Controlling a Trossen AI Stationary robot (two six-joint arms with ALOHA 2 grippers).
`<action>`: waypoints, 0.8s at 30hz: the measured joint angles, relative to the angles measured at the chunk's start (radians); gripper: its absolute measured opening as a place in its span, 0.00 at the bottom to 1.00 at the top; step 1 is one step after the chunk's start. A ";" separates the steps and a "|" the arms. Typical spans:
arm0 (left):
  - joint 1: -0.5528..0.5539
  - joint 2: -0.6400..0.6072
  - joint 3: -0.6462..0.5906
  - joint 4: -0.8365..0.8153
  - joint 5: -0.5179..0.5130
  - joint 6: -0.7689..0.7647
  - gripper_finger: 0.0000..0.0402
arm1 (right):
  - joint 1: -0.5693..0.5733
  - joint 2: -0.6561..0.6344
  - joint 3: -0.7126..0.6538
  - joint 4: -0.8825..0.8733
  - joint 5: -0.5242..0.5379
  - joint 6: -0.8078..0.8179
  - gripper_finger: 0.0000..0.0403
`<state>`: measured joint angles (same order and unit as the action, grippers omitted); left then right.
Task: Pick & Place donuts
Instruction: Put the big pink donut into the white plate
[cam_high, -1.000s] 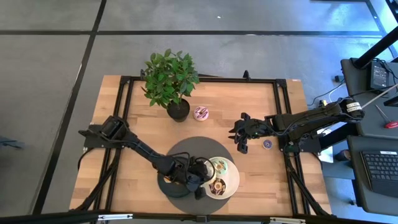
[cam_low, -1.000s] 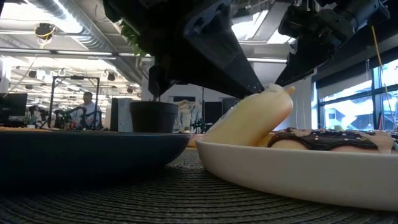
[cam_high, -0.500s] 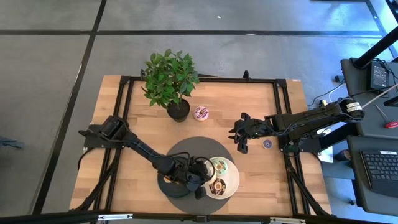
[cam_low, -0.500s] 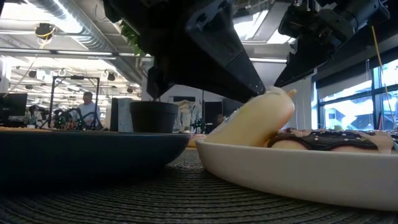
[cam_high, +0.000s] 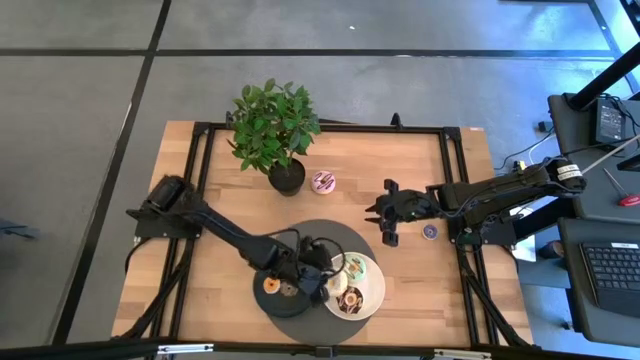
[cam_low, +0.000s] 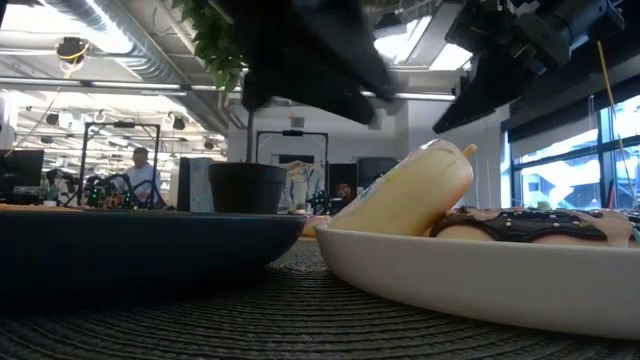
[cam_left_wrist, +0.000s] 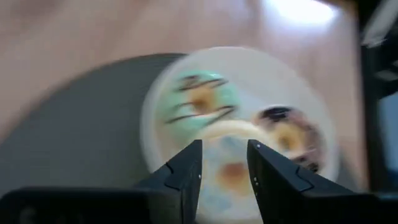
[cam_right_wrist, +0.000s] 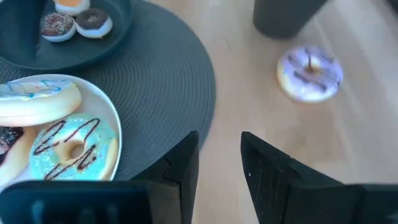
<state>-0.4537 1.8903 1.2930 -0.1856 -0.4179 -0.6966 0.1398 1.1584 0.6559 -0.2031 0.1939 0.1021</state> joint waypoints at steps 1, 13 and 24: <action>-0.001 -0.020 0.000 -0.056 -0.023 0.005 0.31 | 0.000 0.000 0.000 0.014 0.000 -0.031 0.30; -0.042 -0.186 -0.134 -0.348 -0.154 -0.098 0.29 | -0.109 0.032 0.000 0.164 -0.087 -0.136 0.30; -0.040 -0.455 -0.345 -0.351 -0.308 -0.153 0.29 | -0.313 0.387 0.197 0.297 -0.171 -0.226 0.30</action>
<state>-0.4941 1.4356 0.9479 -0.5367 -0.7264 -0.8497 -0.1730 1.5457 0.8525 0.0943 0.0227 -0.1242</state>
